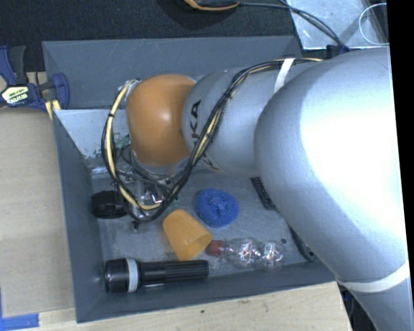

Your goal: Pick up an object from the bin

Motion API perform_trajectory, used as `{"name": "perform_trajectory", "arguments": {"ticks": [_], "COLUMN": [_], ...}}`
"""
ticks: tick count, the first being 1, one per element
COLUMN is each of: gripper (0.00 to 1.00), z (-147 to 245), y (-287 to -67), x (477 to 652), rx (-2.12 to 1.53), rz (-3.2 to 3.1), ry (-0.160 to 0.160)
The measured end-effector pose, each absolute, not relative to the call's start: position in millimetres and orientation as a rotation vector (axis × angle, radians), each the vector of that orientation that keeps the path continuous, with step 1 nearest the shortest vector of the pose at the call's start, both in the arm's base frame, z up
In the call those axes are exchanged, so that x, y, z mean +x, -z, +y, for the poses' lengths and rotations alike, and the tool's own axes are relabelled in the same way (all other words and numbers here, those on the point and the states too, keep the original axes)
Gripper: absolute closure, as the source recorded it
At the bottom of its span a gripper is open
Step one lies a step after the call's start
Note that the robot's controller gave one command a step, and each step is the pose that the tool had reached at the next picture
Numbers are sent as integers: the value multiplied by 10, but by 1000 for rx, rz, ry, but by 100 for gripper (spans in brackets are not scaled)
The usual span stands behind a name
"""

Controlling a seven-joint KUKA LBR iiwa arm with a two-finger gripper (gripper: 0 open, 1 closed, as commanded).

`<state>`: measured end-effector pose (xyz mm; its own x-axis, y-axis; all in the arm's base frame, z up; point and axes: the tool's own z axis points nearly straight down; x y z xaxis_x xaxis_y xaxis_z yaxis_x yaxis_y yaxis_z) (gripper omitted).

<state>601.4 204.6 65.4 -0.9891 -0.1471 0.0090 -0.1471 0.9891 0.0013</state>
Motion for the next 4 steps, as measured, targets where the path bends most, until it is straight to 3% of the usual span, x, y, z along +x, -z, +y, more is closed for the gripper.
{"name": "perform_trajectory", "arguments": {"ticks": [1, 2, 4], "gripper": [0, 100, 100], "z": [2232, 2363, 2363], "y": [-704, -708, -733], "x": [5942, 6166, 6157], "rx": [-207, 323, 321], "rz": [-3143, -3117, -3116], "ry": [4, -14, -13]}}
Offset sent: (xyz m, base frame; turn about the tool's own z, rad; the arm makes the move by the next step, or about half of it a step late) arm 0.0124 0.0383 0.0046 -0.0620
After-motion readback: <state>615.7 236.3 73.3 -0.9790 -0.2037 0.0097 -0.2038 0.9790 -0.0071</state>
